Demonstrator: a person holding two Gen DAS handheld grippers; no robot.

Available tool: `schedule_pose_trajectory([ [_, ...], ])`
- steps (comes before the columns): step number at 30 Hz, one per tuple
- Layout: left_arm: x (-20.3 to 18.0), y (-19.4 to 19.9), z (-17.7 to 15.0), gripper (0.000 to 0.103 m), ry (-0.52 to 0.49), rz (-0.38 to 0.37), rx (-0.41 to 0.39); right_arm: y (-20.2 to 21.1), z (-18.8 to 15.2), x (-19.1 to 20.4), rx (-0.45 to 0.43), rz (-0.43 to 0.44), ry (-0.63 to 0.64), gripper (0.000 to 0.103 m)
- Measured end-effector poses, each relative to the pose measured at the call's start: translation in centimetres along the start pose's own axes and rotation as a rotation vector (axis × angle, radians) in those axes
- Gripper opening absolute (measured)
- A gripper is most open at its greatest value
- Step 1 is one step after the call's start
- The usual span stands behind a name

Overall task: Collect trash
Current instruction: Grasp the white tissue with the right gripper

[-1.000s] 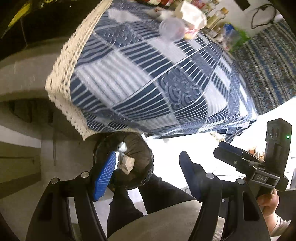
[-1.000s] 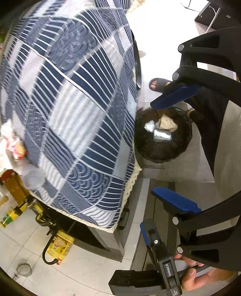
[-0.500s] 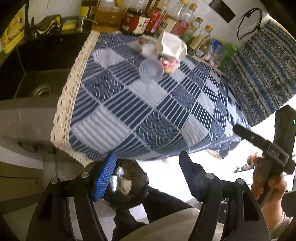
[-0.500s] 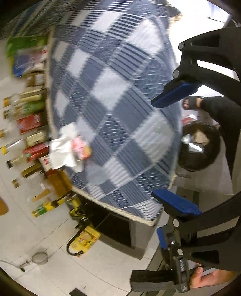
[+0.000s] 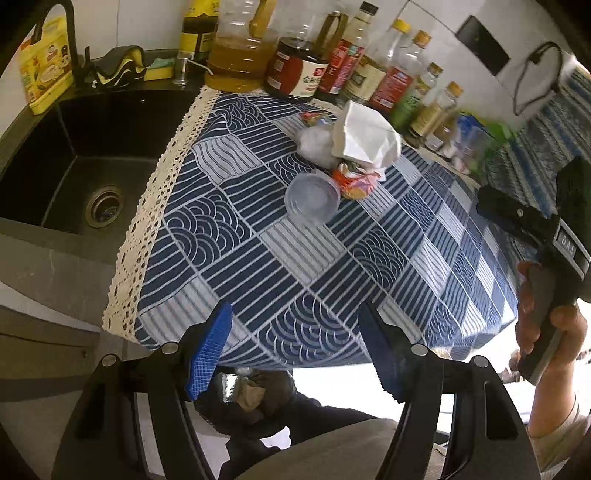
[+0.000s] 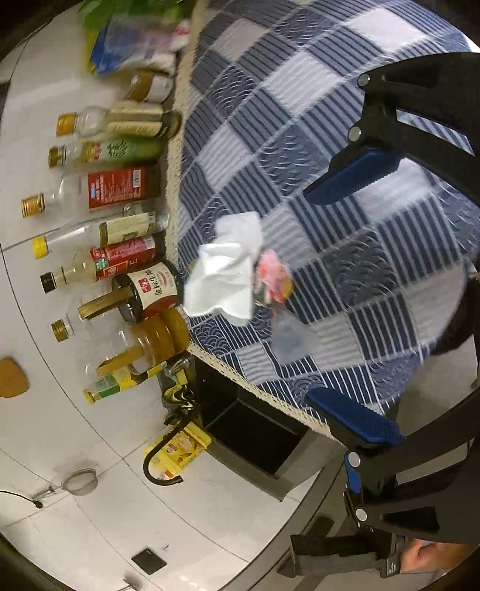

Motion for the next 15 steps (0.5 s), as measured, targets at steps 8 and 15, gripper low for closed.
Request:
schedule_pose_trajectory([
  [8, -1.8, -2.8, 2.6, 0.074, 0.059, 0.092, 0.024, -4.2, 3.6, -2.6, 0.041, 0.108, 0.080, 0.098],
  [15, -2.7, -4.6, 3.8, 0.084, 0.109, 0.150, 0.030, -7.2, 5.7, -3.0, 0.050, 0.228, 0.182, 0.098],
])
Point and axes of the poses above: each gripper's, at about its wrist camera, not at the fingertips, and y roughly against the way its jaws point, x to its left, z to its top, the point moved 6 cm from there along -y, roughly the way its jaws point, and after that the axes turned 2 degrees about -z, right-handed, at the moved point
